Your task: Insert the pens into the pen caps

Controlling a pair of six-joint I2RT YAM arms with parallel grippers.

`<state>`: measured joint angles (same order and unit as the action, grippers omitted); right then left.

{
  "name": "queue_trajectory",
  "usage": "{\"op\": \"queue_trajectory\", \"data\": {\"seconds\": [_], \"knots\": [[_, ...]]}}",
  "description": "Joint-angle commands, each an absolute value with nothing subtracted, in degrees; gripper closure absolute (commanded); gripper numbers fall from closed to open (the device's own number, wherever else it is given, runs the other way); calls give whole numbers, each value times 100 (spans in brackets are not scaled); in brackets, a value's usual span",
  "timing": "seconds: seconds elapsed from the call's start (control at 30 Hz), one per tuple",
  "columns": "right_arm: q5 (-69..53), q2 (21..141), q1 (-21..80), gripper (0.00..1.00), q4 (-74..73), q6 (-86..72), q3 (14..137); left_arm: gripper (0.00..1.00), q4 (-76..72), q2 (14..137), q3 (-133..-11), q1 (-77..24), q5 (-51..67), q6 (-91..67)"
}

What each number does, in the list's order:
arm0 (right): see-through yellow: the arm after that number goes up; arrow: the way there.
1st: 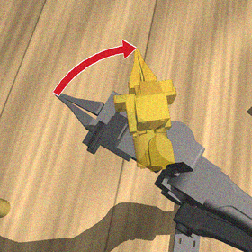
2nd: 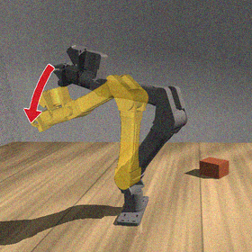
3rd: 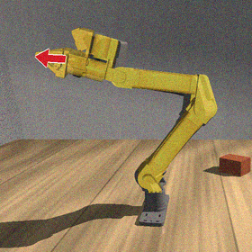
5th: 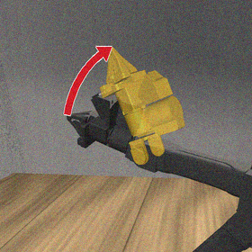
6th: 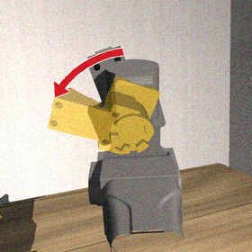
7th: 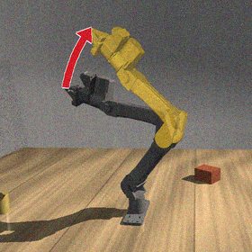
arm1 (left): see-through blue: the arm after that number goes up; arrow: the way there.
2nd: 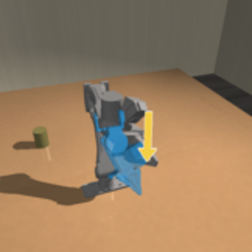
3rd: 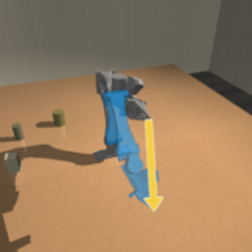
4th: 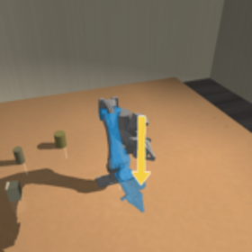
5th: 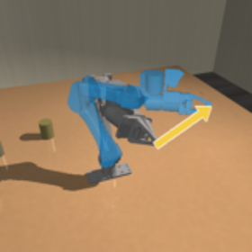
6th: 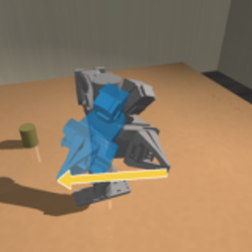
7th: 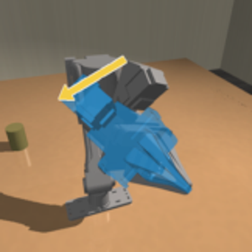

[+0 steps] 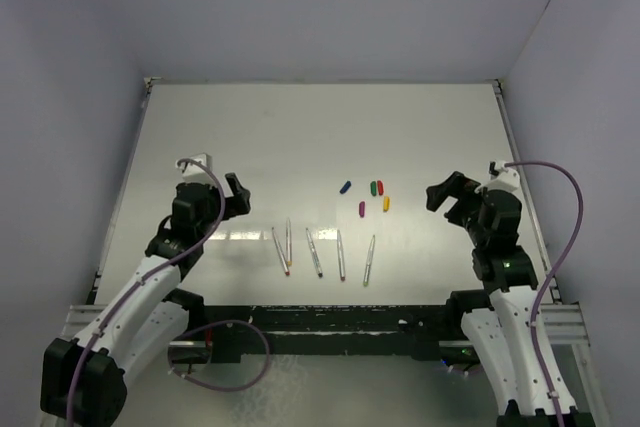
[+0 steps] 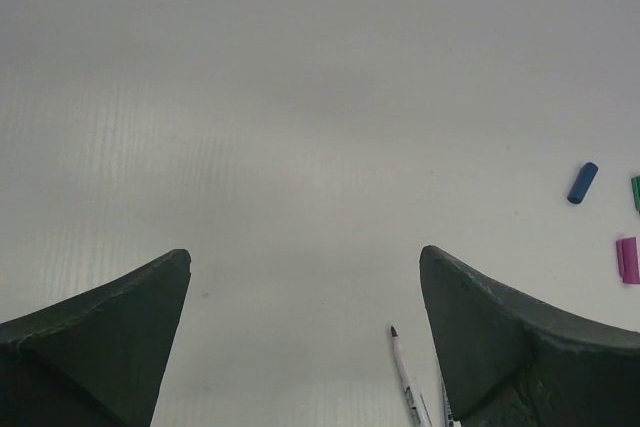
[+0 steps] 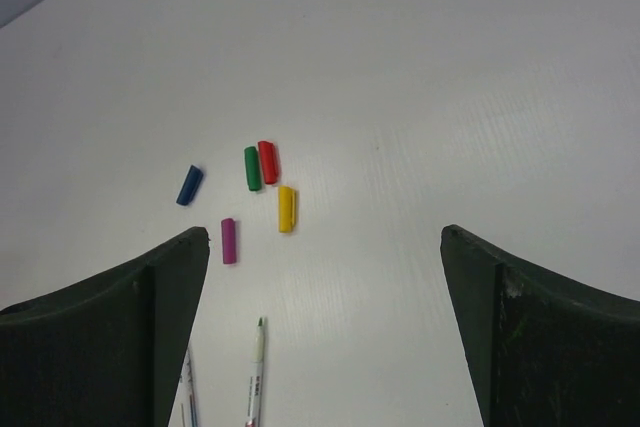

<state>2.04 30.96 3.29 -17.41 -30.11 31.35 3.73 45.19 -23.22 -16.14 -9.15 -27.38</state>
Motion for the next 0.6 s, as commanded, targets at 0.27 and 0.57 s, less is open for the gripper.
{"op": "queue_trajectory", "data": {"seconds": [0.27,0.57], "knots": [[-148,3100,308,0,-1323,-2923,2946,1,850,5341,-3202,-3769,-2151,-2927],[-391,2836,308,0,-1239,-3404,2777,1,1977,4873,-3154,-3884,-1879,-3361]]}}
